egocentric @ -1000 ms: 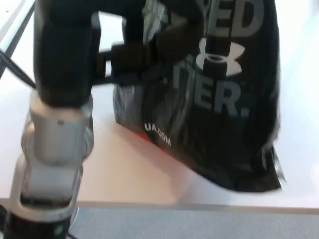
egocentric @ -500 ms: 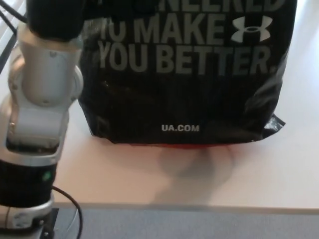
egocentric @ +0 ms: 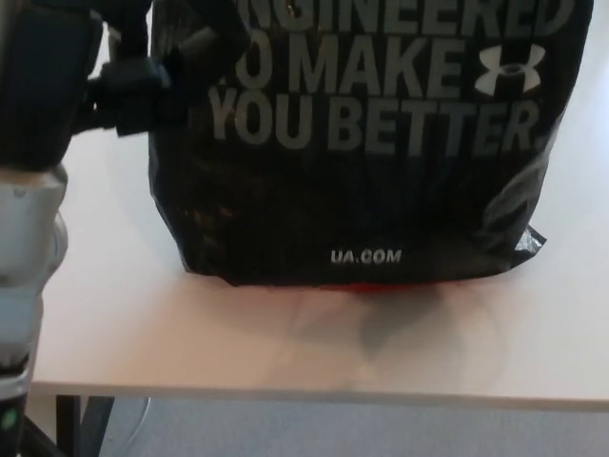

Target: A plastic bag is kept infront of the robot in the middle of the desk and the robot uses both its hands to grab it from the top and lifts it up and then releases it.

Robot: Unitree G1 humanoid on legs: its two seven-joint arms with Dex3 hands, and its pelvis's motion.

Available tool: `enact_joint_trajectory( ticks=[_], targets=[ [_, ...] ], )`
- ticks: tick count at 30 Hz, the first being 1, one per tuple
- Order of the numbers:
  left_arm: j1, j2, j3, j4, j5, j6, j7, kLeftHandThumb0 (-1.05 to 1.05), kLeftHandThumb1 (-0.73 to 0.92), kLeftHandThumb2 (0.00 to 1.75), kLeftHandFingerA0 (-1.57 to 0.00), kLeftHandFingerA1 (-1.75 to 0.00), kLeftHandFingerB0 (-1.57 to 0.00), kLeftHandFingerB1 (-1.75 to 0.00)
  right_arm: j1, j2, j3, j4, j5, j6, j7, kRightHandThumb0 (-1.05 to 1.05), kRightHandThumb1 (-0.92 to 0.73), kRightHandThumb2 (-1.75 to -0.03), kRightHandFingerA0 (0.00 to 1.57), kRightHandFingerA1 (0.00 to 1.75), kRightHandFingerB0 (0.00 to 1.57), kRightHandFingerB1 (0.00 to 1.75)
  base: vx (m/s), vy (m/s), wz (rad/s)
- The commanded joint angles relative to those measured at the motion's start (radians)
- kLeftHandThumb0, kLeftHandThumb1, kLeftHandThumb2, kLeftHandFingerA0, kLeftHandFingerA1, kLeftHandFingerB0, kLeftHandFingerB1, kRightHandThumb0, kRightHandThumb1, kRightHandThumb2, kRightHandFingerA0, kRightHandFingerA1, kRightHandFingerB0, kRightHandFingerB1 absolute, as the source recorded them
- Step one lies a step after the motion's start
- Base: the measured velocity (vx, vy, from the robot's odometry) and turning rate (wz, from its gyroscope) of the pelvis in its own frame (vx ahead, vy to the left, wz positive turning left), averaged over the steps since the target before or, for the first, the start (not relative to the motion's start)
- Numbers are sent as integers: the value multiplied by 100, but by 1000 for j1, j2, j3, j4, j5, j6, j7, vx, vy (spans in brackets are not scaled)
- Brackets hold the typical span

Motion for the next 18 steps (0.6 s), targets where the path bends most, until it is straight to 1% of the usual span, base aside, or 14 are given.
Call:
enact_joint_trajectory(
  ticks=[1,2,3,5,6,7,8,10,11,14,15,16,17,18],
  targets=[
    [196,63,111,-106,-37,20,-46,-34,52,86,-118,-141,-94,-125,537,-120,-183,-573,-29,15,31,-70,-71,-62,96,71,72,46,0,0,0],
    [215,69,123,-115,-53,14,-53,-33,53,85,-117,-143,-91,-126,597,-124,-209,-620,-37,21,32,-69,-73,-62,91,79,72,46,0,0,0],
    [234,70,135,-128,-68,12,-58,-32,54,85,-118,-144,-87,-125,652,-132,-242,-645,-28,-1,38,-63,-73,-62,86,64,73,47,0,0,0],
    [265,45,150,-141,-87,1,-38,-25,46,85,-123,-140,-97,-125,750,-140,-319,-653,44,-77,75,-45,-69,-60,94,66,73,52,0,0,0],
    [278,25,155,-146,-103,-9,-23,-25,46,85,-123,-140,-97,-125,788,-137,-357,-648,103,-109,106,-45,-69,-60,94,66,73,52,0,0,0],
    [293,14,162,-142,-102,-34,-7,-22,66,57,-90,-175,-73,-165,814,-135,-385,-631,151,-142,137,-37,-68,-60,98,67,76,55,0,0,0],
    [332,3,182,-134,-91,-88,21,-27,46,86,-125,-141,-99,-126,868,-137,-429,-603,212,-189,183,-35,-67,-61,100,64,76,54,0,0,0],
    [422,-14,214,-147,-95,-144,34,-29,46,85,-126,-142,-95,-125,939,-147,-477,-560,249,-249,226,-34,-65,-59,100,69,78,57,0,0,0],
    [498,-23,243,-153,-103,-188,38,-23,66,56,-90,-175,-61,-169,1005,-149,-524,-553,267,-237,251,-36,-64,-59,98,75,79,55,0,0,0],
    [573,-35,278,-148,-120,-234,43,-23,63,57,-87,-174,-67,-159,1072,-161,-568,-521,248,-277,249,-36,-65,-58,98,77,77,54,0,0,0],
    [623,-49,302,-128,-131,-276,53,-18,63,56,-87,-174,-66,-159,1104,-172,-599,-474,231,-298,239,-31,-63,-59,93,79,76,54,0,0,0],
    [651,-49,319,-99,-144,-321,55,-18,63,56,-87,-174,-66,-159,1132,-170,-622,-461,226,-284,232,-31,-63,-59,93,79,76,54,0,0,0],
    [682,-54,337,-77,-146,-350,61,-16,64,56,-85,-175,-60,-166,1149,-182,-638,-455,208,-222,231,-37,-64,-59,94,77,77,52,0,0,0],
    [700,-58,347,-75,-142,-349,63,-16,63,56,-84,-175,-59,-168,1145,-182,-644,-407,221,-252,234,-33,-61,-59,97,84,77,55,0,0,0]
  ],
)
